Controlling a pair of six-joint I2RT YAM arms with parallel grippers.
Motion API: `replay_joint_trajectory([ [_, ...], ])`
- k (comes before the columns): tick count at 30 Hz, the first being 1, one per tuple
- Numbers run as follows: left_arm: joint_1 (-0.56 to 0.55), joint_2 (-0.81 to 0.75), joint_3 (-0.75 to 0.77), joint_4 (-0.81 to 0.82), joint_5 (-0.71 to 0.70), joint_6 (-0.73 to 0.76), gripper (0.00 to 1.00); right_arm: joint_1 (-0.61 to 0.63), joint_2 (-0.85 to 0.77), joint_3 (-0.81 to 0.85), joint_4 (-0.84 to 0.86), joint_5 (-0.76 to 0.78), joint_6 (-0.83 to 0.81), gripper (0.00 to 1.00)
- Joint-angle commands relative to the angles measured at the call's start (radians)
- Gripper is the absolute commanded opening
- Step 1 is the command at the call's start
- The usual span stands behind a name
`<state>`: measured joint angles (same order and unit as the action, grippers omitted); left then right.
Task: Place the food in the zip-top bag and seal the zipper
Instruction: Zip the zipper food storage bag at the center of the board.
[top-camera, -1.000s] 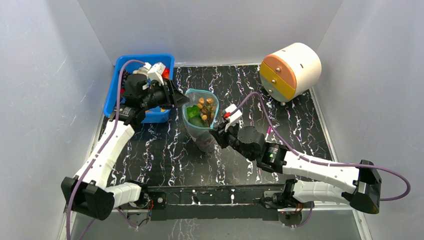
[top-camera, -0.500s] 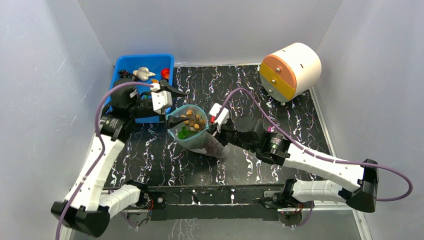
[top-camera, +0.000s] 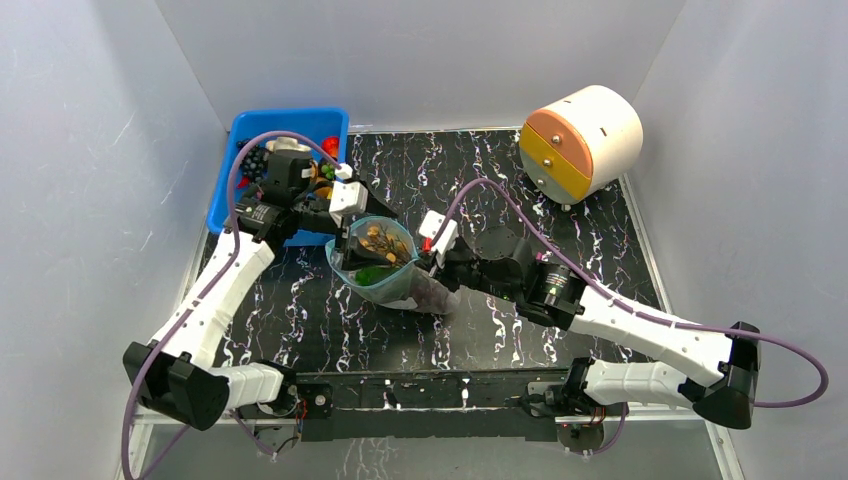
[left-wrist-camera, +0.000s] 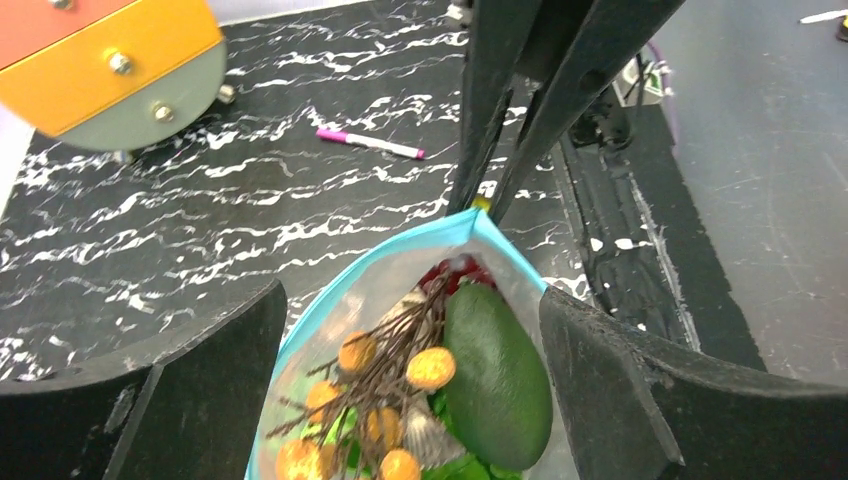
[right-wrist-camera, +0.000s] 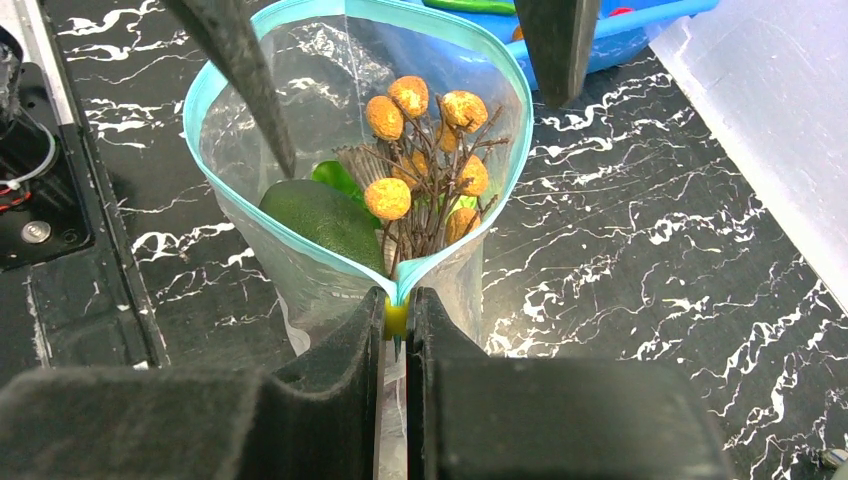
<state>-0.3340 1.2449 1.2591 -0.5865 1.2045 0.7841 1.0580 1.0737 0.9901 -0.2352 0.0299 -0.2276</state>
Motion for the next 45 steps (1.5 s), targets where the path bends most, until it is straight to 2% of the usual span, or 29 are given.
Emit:
replay_joint_trajectory([
  [1,-0.063,-0.013,-0.019,0.060,0.049,-0.031,0.97,-0.003,-0.010,0.057,0.118,-0.045,-0.017,0.00],
  [9,-0.172,0.065,0.019,-0.040,-0.047,0.050,0.97,-0.004,0.022,0.114,0.062,-0.034,-0.026,0.00],
  [13,-0.177,0.071,0.020,-0.115,-0.107,0.140,0.88,-0.004,0.019,0.133,0.049,-0.039,-0.030,0.00],
  [18,-0.177,0.062,0.016,-0.140,-0.146,0.169,0.72,-0.005,0.006,0.156,0.035,-0.058,-0.020,0.00],
  [20,-0.177,0.056,0.014,-0.141,-0.164,0.168,0.62,-0.004,0.002,0.156,0.017,-0.065,-0.021,0.00],
  [23,-0.177,0.037,0.004,-0.089,-0.201,0.130,0.40,-0.004,-0.002,0.139,0.002,-0.067,-0.033,0.00],
  [25,-0.176,0.021,-0.006,-0.038,-0.222,0.103,0.33,-0.004,0.002,0.136,-0.013,-0.083,-0.040,0.00],
  [26,-0.177,0.011,-0.011,-0.018,-0.228,0.090,0.35,-0.005,0.006,0.139,-0.023,-0.099,-0.043,0.00],
  [27,-0.177,0.003,-0.014,0.000,-0.235,0.076,0.46,-0.004,0.009,0.140,-0.030,-0.117,-0.045,0.00],
  [28,-0.177,-0.006,-0.016,0.015,-0.239,0.064,0.70,-0.004,0.014,0.140,-0.032,-0.130,-0.045,0.00],
  [29,-0.178,-0.017,-0.018,0.029,-0.239,0.052,0.81,-0.004,0.019,0.140,-0.030,-0.138,-0.045,0.00],
  [34,-0.177,-0.065,-0.029,0.079,-0.196,0.039,0.84,-0.005,0.051,0.180,-0.052,-0.199,-0.037,0.00],
  [38,-0.176,-0.075,0.013,0.034,-0.203,0.051,0.92,-0.004,0.052,0.194,-0.052,-0.240,-0.039,0.00],
  [45,-0.176,-0.033,0.060,-0.063,-0.159,0.100,0.91,-0.005,0.062,0.216,-0.069,-0.237,-0.055,0.00],
])
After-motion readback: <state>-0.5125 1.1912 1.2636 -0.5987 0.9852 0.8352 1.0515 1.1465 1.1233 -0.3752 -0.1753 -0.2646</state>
